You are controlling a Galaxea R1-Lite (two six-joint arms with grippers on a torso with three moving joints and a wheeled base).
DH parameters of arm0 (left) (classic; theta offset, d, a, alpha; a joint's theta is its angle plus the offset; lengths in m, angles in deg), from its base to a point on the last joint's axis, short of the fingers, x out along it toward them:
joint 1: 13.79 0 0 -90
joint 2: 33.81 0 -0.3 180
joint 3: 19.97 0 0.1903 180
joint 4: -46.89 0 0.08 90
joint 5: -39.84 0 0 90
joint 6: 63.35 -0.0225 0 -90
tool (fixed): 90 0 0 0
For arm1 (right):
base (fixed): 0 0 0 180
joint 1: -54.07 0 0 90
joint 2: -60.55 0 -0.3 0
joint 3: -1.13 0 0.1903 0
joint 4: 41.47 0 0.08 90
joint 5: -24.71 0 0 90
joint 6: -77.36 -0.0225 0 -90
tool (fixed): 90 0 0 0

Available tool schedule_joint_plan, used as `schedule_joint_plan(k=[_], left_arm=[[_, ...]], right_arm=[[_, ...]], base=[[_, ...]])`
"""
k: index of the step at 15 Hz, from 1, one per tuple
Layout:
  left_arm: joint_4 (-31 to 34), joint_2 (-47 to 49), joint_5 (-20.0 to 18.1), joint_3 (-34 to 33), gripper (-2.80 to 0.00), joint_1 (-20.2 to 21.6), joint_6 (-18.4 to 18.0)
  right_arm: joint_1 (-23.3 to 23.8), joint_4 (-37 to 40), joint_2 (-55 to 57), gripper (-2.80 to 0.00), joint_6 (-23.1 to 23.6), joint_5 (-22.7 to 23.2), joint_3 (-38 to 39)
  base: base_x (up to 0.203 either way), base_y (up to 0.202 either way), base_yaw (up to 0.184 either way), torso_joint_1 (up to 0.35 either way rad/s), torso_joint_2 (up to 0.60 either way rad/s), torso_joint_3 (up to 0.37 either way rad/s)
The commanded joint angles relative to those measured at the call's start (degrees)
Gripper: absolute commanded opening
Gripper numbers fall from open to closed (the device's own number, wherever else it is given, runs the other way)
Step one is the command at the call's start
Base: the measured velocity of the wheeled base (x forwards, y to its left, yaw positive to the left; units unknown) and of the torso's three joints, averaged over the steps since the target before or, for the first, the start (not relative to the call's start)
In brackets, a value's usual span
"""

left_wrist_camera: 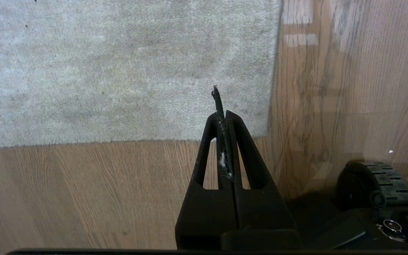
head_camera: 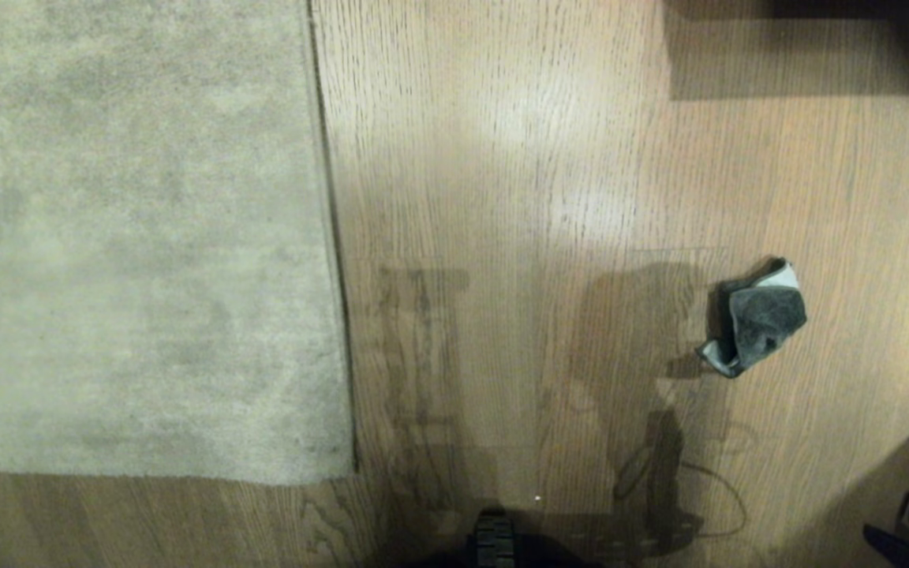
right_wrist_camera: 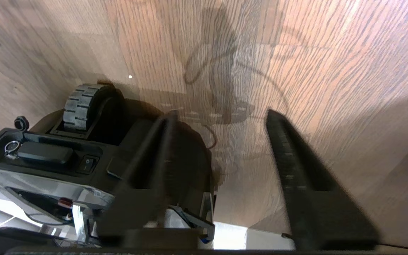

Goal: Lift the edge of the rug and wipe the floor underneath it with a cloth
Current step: Pick up the rag

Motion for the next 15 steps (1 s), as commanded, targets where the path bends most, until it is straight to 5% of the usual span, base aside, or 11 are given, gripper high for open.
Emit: schedule_joint_plan(k=[1, 15], left_arm=[[-0.04, 0.0, -0.02, 0.0, -2.8, 0.0, -0.02], [-0.04, 0.0, -0.02, 0.0, -2.8, 0.0, -0.02]], right_arm=[[-0.06, -1.36, 1.33, 0.0, 0.04, 0.1, 1.1], [0.0, -20.57, 23.14, 0.0, 0.21, 1.64, 1.04]], base=[[0.0, 0.0, 0.0, 0.0, 0.0, 0.0], [0.0, 0.0, 0.0, 0.0, 0.0, 0.0]])
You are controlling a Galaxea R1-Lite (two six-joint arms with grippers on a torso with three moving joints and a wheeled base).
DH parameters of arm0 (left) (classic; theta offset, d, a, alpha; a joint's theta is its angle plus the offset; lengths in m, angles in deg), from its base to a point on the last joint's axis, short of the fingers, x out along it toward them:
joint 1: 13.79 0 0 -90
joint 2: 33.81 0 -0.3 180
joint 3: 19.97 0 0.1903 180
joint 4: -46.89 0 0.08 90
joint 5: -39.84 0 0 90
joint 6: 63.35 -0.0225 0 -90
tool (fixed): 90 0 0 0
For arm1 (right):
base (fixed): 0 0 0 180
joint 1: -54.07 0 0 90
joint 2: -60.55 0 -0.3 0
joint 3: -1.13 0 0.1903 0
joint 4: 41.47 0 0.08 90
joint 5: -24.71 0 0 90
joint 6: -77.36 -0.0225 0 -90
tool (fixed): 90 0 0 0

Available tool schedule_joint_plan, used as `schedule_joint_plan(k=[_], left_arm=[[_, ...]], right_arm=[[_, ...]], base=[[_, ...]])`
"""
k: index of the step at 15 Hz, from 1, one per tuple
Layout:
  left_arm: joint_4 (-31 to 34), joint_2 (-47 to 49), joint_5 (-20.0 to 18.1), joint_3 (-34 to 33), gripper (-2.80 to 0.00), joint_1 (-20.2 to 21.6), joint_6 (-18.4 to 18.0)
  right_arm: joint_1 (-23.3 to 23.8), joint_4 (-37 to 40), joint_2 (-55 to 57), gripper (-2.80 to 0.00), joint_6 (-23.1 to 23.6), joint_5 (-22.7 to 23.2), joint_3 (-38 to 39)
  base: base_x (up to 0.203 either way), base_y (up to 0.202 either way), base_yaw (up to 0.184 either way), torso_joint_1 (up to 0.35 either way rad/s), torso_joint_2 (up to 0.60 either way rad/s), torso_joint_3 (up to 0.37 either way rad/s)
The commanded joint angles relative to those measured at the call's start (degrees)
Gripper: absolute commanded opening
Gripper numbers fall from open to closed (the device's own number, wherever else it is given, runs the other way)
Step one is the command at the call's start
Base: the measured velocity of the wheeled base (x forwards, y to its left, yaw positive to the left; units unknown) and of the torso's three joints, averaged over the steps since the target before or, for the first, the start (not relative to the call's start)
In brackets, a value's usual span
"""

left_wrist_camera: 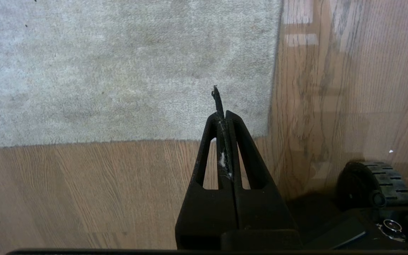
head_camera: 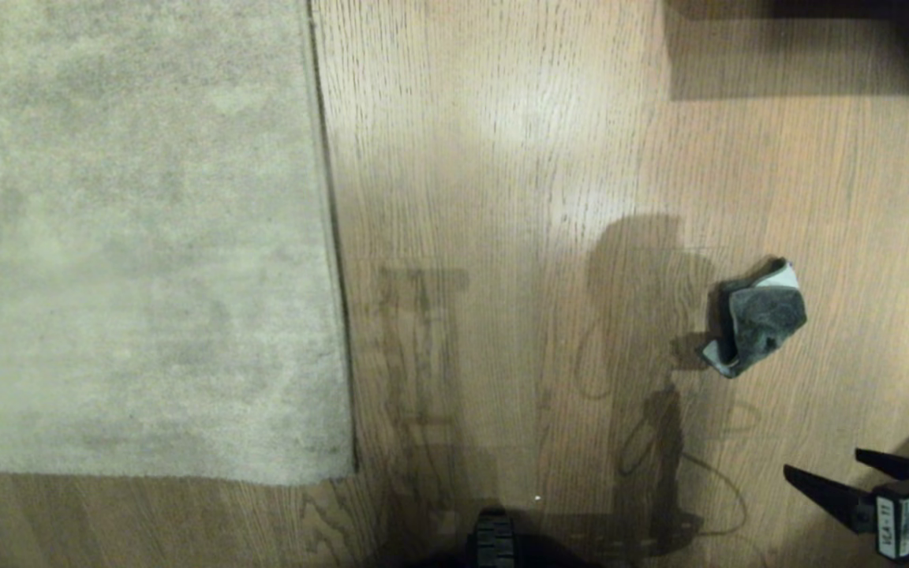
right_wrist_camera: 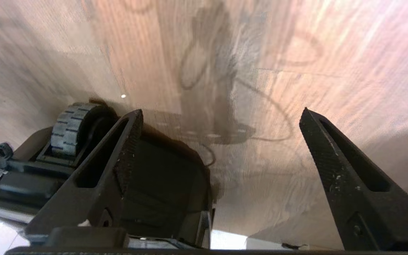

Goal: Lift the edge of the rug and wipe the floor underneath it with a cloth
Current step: Pick up the rag

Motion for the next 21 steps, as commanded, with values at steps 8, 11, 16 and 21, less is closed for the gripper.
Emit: schedule_joint_plan(k=[8, 11, 16, 21], left_arm=[[-0.04, 0.0, -0.02, 0.0, -2.8, 0.0, -0.02], [-0.03, 0.0, -0.02, 0.0, -2.8, 0.0, -0.02], [-0.05, 0.0, -0.02, 0.0, -2.8, 0.0, -0.02], [-0.05, 0.0, -0.02, 0.0, -2.8, 0.0, -0.02]], right_arm=[[0.12, -5.33, 8.17, 0.0, -0.13, 0.72, -0.36], [-0.53, -12.76, 12.85, 0.0, -0.12, 0.76, -0.42], [-2.44, -25.0, 18.47, 0.0, 0.07, 0.76, -0.23], [-2.35, -28.02, 18.51, 0.0, -0.07, 0.68, -0.26]], base=[[0.0, 0.0, 0.0, 0.0, 0.0, 0.0], [0.0, 0.0, 0.0, 0.0, 0.0, 0.0], [0.0, 0.0, 0.0, 0.0, 0.0, 0.0], [0.0, 0.0, 0.0, 0.0, 0.0, 0.0]])
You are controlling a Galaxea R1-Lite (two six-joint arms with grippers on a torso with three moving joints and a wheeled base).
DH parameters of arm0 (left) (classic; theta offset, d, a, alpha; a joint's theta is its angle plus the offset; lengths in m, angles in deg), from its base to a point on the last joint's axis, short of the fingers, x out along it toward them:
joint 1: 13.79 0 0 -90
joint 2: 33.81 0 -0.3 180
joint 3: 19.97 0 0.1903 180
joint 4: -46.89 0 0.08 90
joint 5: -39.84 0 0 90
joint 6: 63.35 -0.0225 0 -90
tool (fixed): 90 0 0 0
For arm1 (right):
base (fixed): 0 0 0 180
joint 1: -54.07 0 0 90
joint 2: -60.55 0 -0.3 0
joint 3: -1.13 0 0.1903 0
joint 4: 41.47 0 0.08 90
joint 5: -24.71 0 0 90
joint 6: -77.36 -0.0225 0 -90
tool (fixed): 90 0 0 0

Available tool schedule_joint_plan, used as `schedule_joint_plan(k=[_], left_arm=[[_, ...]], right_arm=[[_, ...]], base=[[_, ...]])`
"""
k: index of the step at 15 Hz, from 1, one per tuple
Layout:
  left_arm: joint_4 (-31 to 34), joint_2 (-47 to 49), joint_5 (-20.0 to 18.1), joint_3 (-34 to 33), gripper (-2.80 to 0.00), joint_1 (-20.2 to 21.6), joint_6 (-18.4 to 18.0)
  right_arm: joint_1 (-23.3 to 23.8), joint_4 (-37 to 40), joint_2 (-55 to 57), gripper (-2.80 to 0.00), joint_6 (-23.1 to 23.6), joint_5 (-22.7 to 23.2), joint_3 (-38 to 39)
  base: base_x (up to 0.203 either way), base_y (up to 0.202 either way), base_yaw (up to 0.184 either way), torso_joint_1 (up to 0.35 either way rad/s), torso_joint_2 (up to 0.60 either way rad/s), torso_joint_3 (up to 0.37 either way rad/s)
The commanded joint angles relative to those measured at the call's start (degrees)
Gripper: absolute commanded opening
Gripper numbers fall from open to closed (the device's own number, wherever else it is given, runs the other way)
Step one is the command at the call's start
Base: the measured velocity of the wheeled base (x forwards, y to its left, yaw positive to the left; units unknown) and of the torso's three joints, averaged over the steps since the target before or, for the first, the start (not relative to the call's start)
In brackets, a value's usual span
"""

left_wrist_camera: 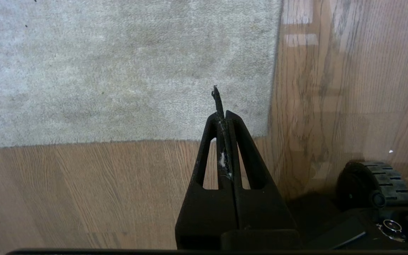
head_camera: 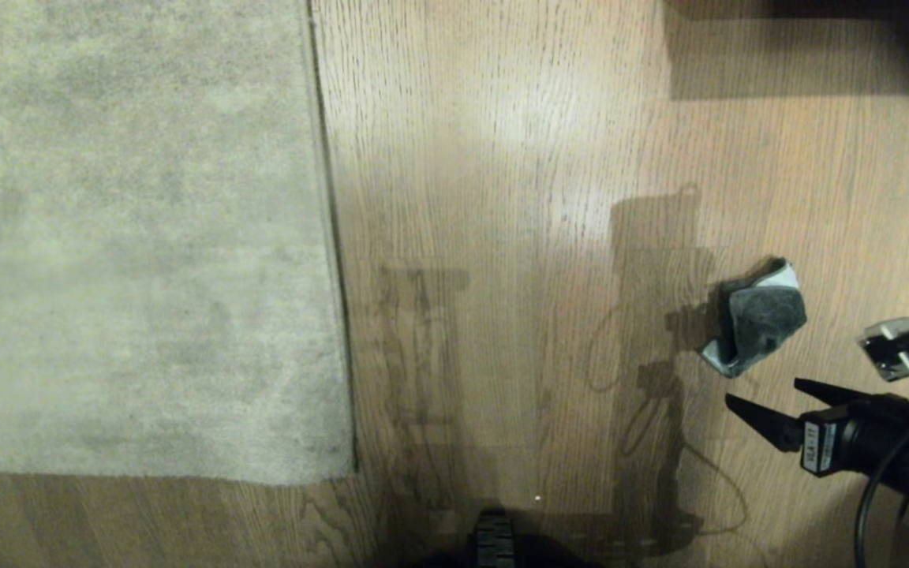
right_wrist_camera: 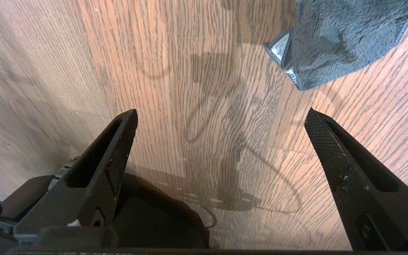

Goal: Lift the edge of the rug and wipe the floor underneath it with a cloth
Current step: Pick up the rag

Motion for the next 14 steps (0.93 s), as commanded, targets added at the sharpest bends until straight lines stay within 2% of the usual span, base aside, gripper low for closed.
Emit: schedule_joint_plan(k=[1, 7, 14], left_arm=[[0.04, 0.0, -0.02, 0.0, -2.8, 0.0, -0.02], [-0.04, 0.0, -0.02, 0.0, -2.8, 0.0, -0.02], [-0.04, 0.0, -0.02, 0.0, -2.8, 0.0, -0.02]], right_arm=[[-0.01, -0.31, 0.37, 0.0, 0.03, 0.05, 0.14], [-0.01, -0.49, 1.34, 0.0, 0.03, 0.05, 0.17], [0.51, -4.58, 2.93, 0.0, -0.85, -0.13, 0.08]], base=[[0.0, 0.0, 0.0, 0.0, 0.0, 0.0], [0.0, 0.0, 0.0, 0.0, 0.0, 0.0], [0.0, 0.0, 0.0, 0.0, 0.0, 0.0]])
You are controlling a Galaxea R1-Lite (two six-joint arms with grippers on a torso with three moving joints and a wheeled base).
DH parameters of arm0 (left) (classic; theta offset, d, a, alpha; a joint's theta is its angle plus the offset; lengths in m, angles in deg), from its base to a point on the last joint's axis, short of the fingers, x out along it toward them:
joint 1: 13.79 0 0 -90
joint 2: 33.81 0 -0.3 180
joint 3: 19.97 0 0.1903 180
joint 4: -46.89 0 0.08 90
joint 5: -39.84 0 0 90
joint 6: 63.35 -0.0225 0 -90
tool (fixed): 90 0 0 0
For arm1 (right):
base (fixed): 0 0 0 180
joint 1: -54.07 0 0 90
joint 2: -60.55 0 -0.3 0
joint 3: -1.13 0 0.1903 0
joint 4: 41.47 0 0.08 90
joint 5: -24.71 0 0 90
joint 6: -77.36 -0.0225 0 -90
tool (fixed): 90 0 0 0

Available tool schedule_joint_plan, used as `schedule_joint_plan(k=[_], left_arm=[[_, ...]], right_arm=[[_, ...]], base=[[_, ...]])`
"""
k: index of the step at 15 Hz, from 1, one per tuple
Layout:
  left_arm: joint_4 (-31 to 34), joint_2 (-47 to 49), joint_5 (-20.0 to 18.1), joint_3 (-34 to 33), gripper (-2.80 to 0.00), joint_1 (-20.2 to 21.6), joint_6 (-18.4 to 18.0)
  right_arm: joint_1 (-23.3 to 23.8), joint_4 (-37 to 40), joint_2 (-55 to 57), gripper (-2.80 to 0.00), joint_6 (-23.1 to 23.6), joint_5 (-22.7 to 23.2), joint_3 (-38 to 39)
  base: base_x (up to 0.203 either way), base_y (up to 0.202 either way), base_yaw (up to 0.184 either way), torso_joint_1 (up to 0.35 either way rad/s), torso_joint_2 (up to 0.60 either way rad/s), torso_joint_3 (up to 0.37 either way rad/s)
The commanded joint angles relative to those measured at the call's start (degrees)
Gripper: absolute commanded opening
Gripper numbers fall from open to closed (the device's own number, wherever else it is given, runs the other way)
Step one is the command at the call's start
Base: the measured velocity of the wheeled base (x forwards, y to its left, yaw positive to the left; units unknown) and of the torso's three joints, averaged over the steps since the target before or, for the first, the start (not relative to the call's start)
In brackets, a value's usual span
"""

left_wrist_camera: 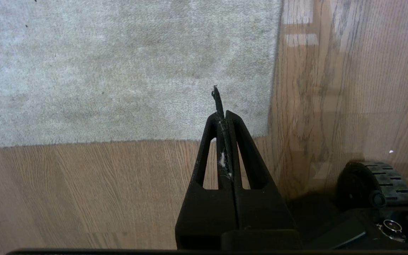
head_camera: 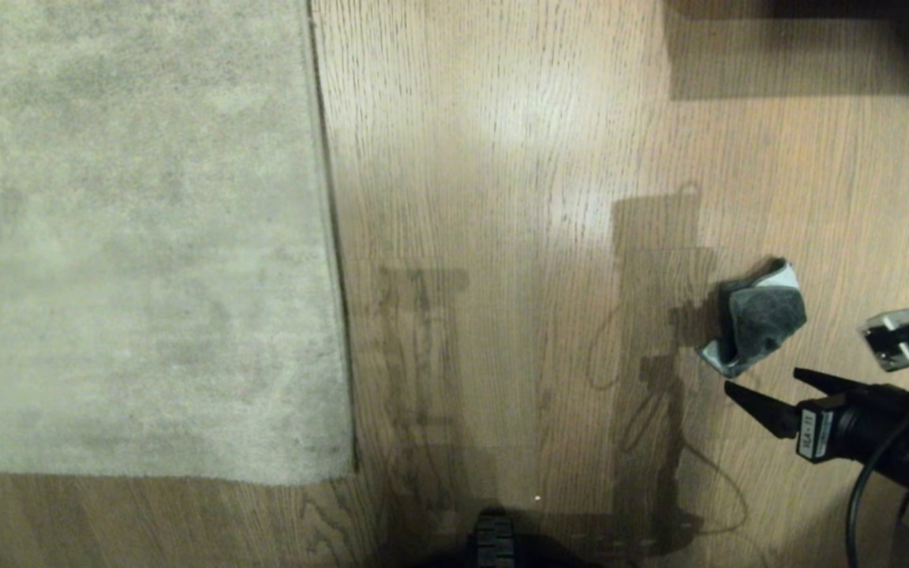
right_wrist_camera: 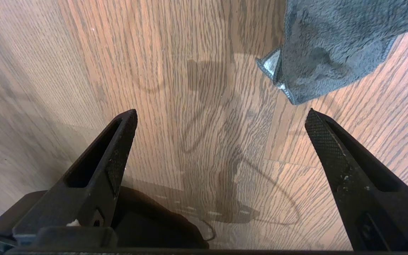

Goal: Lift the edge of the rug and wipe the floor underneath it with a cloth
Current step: Pick up the rag

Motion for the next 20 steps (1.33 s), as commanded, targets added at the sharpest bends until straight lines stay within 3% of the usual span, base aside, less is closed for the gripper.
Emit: schedule_joint_plan(k=[1, 9, 20], left_arm=[[-0.01, 0.0, -0.05, 0.0, -2.8, 0.0, -0.02], [0.03, 0.0, -0.05, 0.0, -2.8, 0.0, -0.02], [-0.01, 0.0, -0.05, 0.0, -2.8, 0.0, -0.02]], right_arm=[[-0.03, -1.27, 1.56, 0.0, 0.05, 0.06, 0.31], [-0.03, -16.62, 13.07, 0.0, 0.05, 0.06, 0.45], [-0.69, -23.55, 21.2, 0.0, -0.16, 0.23, 0.55]], base=[[0.0, 0.0, 0.0, 0.0, 0.0, 0.0], [0.0, 0.0, 0.0, 0.0, 0.0, 0.0], [0.0, 0.0, 0.0, 0.0, 0.0, 0.0]])
